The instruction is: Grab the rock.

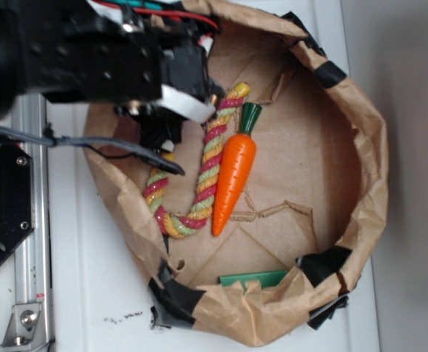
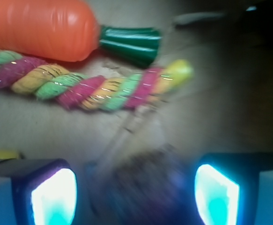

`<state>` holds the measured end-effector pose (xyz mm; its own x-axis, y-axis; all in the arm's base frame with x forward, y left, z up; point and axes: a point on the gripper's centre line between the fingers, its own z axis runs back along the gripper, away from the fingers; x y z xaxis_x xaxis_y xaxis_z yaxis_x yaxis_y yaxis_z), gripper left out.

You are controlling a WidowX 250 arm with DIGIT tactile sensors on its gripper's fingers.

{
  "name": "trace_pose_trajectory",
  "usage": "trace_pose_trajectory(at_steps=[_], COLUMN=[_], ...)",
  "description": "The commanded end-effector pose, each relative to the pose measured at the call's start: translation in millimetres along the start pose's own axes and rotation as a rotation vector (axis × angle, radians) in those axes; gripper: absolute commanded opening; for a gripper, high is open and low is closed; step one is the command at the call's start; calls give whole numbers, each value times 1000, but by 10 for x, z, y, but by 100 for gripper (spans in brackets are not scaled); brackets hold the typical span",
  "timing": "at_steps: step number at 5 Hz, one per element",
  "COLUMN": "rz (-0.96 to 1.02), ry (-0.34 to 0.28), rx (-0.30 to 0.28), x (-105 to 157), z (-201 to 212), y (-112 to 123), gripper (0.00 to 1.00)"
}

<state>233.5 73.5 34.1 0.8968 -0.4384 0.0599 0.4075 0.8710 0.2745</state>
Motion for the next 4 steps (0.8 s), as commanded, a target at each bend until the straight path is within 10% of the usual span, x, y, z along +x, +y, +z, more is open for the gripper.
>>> trace_pose_trajectory(at_steps=[1, 4], rz=[27, 105], ry=[-22, -143], rx=[-12, -20], x=[51, 444], z=[-7, 621], y=[-71, -65], gripper=[0, 0])
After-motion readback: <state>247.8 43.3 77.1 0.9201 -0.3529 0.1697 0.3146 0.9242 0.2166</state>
